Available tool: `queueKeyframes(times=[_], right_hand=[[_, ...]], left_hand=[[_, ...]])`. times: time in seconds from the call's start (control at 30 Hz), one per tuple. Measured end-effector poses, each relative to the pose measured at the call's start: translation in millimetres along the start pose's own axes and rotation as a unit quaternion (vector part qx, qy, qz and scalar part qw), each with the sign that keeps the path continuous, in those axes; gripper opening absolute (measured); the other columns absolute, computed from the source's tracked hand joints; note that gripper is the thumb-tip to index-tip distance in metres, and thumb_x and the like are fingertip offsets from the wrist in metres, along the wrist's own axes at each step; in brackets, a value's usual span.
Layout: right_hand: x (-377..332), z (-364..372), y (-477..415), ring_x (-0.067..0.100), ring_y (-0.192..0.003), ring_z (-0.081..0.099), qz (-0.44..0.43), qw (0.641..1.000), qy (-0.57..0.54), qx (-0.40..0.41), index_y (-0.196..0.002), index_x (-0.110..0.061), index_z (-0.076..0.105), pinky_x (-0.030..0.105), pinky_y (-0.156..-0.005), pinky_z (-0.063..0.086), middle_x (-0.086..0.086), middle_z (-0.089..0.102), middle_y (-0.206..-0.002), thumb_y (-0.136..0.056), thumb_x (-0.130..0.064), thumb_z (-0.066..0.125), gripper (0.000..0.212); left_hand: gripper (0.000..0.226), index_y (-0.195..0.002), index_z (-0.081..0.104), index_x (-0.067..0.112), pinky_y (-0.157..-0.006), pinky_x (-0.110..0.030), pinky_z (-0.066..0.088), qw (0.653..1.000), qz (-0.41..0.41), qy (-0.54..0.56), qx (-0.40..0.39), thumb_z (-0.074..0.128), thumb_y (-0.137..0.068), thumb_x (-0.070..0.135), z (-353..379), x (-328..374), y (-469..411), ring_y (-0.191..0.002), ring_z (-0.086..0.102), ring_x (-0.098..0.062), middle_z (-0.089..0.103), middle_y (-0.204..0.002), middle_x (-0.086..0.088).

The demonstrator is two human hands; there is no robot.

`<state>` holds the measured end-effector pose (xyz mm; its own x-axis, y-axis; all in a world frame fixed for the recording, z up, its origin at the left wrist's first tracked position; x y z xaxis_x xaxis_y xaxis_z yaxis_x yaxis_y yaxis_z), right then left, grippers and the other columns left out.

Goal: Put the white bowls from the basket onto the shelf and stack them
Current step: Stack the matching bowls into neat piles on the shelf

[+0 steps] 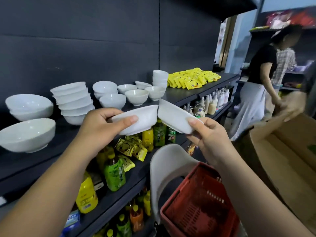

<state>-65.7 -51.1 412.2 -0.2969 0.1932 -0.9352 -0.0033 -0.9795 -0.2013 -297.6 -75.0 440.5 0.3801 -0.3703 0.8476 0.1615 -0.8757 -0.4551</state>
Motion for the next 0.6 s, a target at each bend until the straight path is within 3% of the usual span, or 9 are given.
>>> queueKeyframes(times=[0.1,0.3,0.37,0.47,0.6], right_hand=[[7,15,-21,0.010,-0.071,0.062,0.000,1.000,0.009,0.007,-0.068,-0.011,0.052,0.021,-0.072,0.055,0.003,0.062,-0.076,-0.079,-0.013,0.063,0.016],[19,39,-77,0.002,-0.056,0.063,-0.012,1.000,0.014,0.007,-0.073,-0.009,0.053,0.015,-0.061,0.053,-0.006,0.064,-0.056,-0.078,-0.010,0.065,0.013],[20,43,-93,0.006,-0.057,0.061,-0.012,1.000,0.023,-0.004,-0.071,-0.010,0.053,0.015,-0.057,0.051,-0.003,0.061,-0.058,-0.068,-0.016,0.070,0.018],[21,41,-116,0.018,-0.066,0.051,-0.014,0.999,0.038,-0.017,-0.066,-0.012,0.052,0.025,-0.064,0.042,0.003,0.057,-0.064,-0.055,-0.025,0.071,0.026],[27,29,-155,0.009,-0.058,0.057,-0.011,0.999,0.027,-0.031,-0.066,-0.012,0.051,0.020,-0.061,0.048,-0.003,0.059,-0.058,-0.076,-0.009,0.066,0.019]], left_hand=[[0.021,-0.062,0.070,0.031,-0.063,-0.026,0.041,1.000,0.002,-0.001,-0.004,0.076,-0.051,0.047,-7,-11,-19,-0.065,0.053,-0.009,0.062,-0.061,0.008],[0.021,-0.057,0.067,0.023,-0.053,-0.010,0.036,1.000,0.013,0.004,0.002,0.077,-0.053,0.041,-21,-39,-74,-0.053,0.046,0.002,0.056,-0.051,0.018],[0.023,-0.058,0.064,0.023,-0.049,-0.006,0.035,1.000,0.013,0.007,0.009,0.083,-0.055,0.037,-20,-46,-88,-0.050,0.046,0.003,0.056,-0.050,0.018],[0.016,-0.058,0.065,0.023,-0.048,-0.005,0.034,1.000,0.007,0.003,0.020,0.077,-0.067,0.028,-11,-56,-105,-0.051,0.046,0.003,0.056,-0.051,0.019],[0.019,-0.054,0.066,0.025,-0.048,-0.005,0.034,0.999,0.005,-0.018,0.040,0.082,-0.060,0.034,8,-63,-125,-0.051,0.047,0.003,0.057,-0.051,0.019]])
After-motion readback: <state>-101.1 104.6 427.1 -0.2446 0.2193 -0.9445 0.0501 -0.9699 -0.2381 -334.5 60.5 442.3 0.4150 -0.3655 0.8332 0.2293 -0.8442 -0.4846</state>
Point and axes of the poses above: each hand's wrist, its own y-axis away from the middle knuckle, its own z-axis out of the palm, x = y × z, the point moved 1 cm from there along -y, towards the middle knuckle
